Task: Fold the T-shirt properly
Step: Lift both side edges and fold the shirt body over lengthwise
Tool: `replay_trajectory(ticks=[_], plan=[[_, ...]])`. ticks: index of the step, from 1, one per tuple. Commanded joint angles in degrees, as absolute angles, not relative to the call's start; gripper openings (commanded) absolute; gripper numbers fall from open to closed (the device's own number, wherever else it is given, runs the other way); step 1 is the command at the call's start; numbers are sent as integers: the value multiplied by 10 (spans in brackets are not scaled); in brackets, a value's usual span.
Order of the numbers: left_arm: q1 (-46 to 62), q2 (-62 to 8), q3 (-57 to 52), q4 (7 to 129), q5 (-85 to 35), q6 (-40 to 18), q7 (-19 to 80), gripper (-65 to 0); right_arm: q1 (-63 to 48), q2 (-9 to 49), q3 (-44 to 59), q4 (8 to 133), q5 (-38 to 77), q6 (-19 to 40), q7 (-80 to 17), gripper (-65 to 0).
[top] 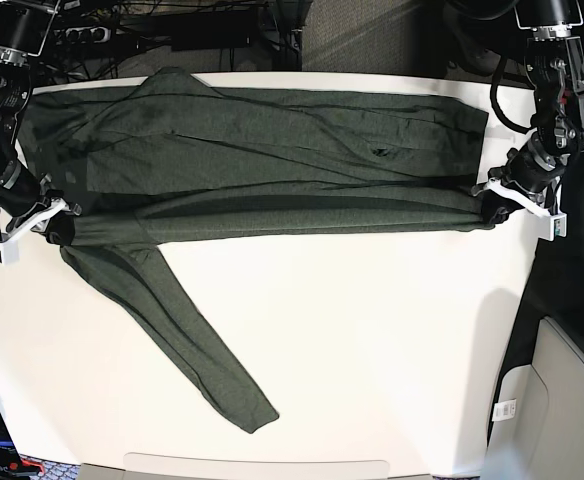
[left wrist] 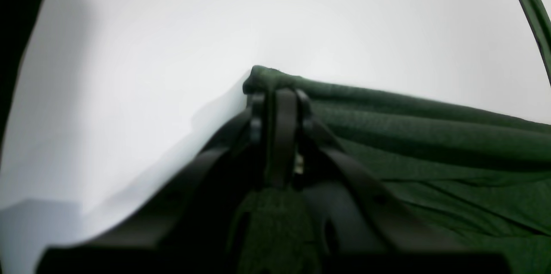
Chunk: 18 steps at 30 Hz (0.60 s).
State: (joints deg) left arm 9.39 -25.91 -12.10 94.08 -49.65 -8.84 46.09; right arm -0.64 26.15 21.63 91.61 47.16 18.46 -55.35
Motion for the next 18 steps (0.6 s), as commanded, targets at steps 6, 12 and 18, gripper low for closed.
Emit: replay_trajectory(ticks=[6,12,18], plan=[[85,-271,-97,922,-499,-91,447,-588,-8,273,219,928,452,186,-542,-643],[73,-270,-83,909,-499,-91,447,-587,-16,272,216,953,415,184,-542,-643],[71,-272,-86,911,-499,-91,447,-587,-22,272,216,960,393,182,-542,-628]])
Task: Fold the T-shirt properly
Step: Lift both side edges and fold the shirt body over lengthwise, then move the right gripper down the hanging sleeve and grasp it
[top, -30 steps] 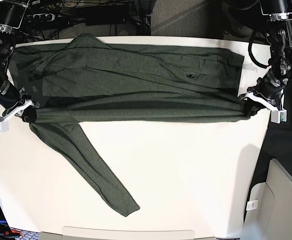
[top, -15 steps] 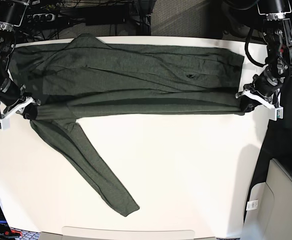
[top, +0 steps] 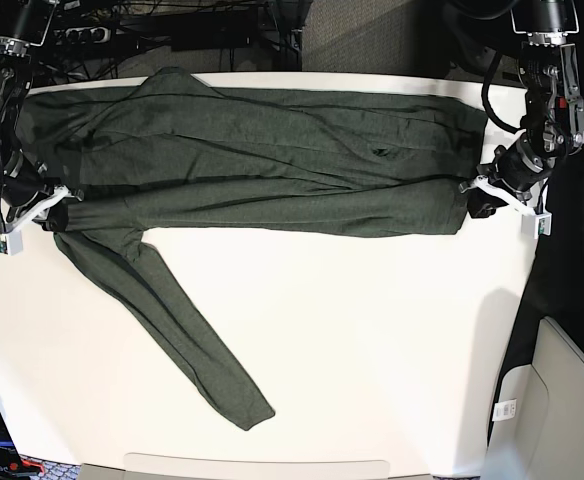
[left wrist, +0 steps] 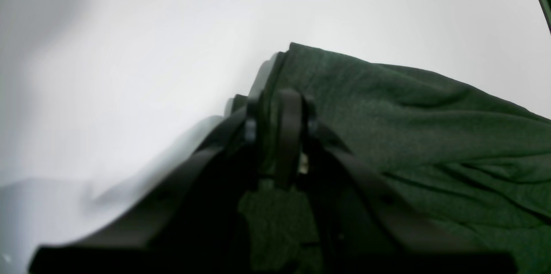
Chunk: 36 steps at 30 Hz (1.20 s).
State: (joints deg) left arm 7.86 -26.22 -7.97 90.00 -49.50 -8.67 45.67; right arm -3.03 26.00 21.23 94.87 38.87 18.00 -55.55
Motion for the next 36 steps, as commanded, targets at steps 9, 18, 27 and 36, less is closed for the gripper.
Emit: replay_trajectory(ticks=[9,18,27,36], plan=[[70,-273,-86,912,-499,-91,447,-587,-29,272,217,984,393,182,-558,-559],[70,-273,-87,912,-499,-91,446,-587,-30,272,222,983,393,181,-554,-559],[53,-272,-87,931,-499,-91,446,-586,75,233,186,912,339,181,-553,-559],[53,-272,-87,931,-499,-91,447,-523,192,204,106,834,237,181,-526,-558]])
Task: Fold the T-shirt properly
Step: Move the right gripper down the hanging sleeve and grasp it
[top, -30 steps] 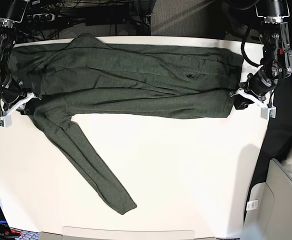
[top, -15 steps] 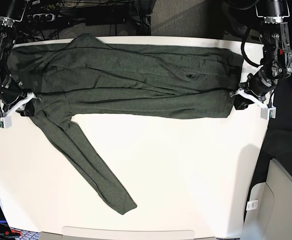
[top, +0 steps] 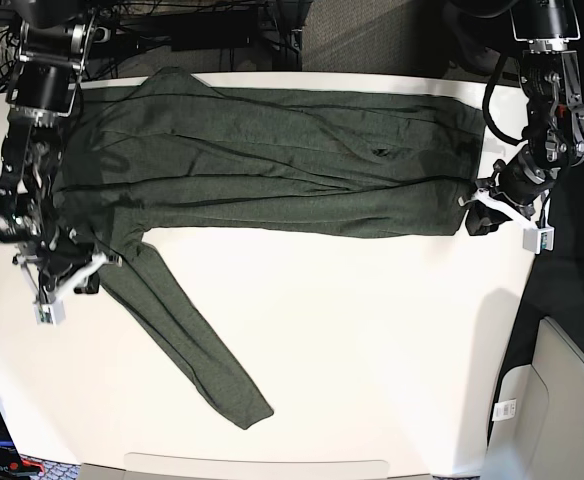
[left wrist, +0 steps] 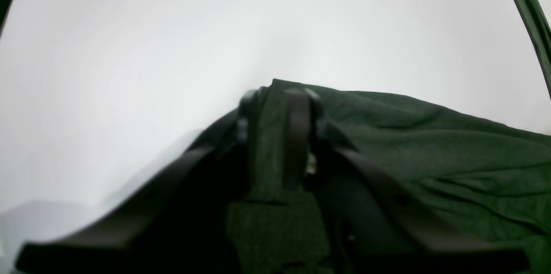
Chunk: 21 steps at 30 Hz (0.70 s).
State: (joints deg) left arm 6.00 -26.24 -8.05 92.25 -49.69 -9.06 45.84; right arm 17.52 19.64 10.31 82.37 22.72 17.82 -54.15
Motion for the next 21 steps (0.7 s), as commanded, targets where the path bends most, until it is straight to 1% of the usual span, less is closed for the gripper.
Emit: replay_trajectory(ticks=[1,3,4,7,9,11,17,21], plan=[[53,-272,-87,931,-499,-91,447,-518,208,200,96,823,223,181,-526,-557],[53,-272,-87,931,-499,-91,447,-518,233,197,80,805,203,181,-526,-539],[53,-272,-87,931,-499,-91,447,-518,246,193,73,795,194,181,-526,-511],[54,-272,-87,931,-500,-91,447,-518,274,185,69,769,171,181,-526,-397],[54,-271,-87,931,-500,-91,447,-518,291,181,69,753,152,181,-526,-307],[54,-271,-87,931,-500,-91,447,-518,303,172,69,737,138,181,-525,-249],[54,-271,-87,931,-500,-91,447,-518,334,164,69,671,115,181,-519,-245],[54,-271,-87,931,-500,-91,447,-518,337,162,69,618,115,181,-475,-245]])
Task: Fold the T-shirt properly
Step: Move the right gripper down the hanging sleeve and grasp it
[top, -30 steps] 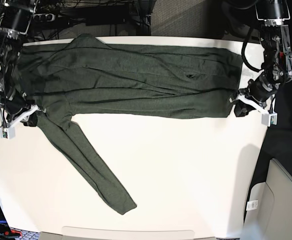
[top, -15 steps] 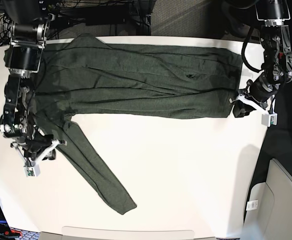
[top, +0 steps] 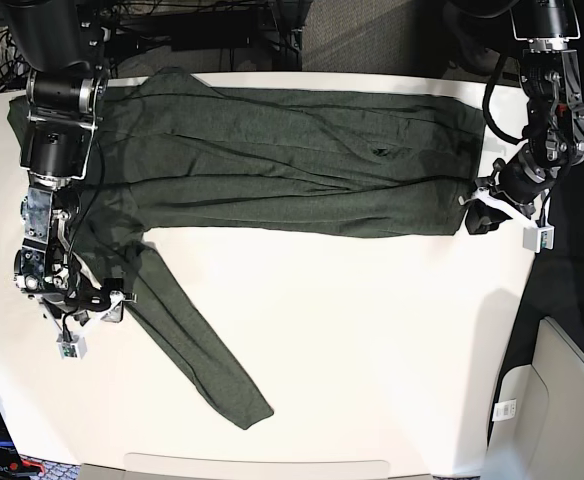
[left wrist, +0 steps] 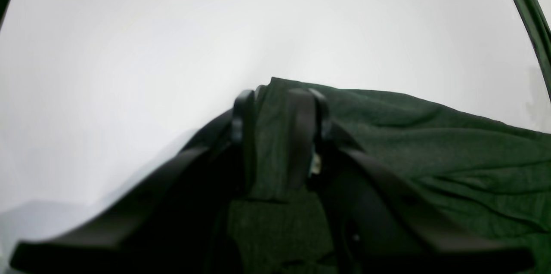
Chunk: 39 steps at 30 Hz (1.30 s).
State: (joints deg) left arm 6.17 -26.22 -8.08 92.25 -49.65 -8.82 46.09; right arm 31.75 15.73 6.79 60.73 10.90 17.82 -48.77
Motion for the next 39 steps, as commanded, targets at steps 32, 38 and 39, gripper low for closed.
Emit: replay_trajectory(ticks=[32,38,39], plan=[[54,-271,-87,931,-501,-91,446,-518,369,120,-21,439,22,186,-407,-581],[54,-271,-87,931,-501,-91,444,-518,357,122,-19,495,25,205,-428,-646],[54,-271,-87,931,-501,-91,444,-518,349,123,-18,513,25,218,-430,-646]])
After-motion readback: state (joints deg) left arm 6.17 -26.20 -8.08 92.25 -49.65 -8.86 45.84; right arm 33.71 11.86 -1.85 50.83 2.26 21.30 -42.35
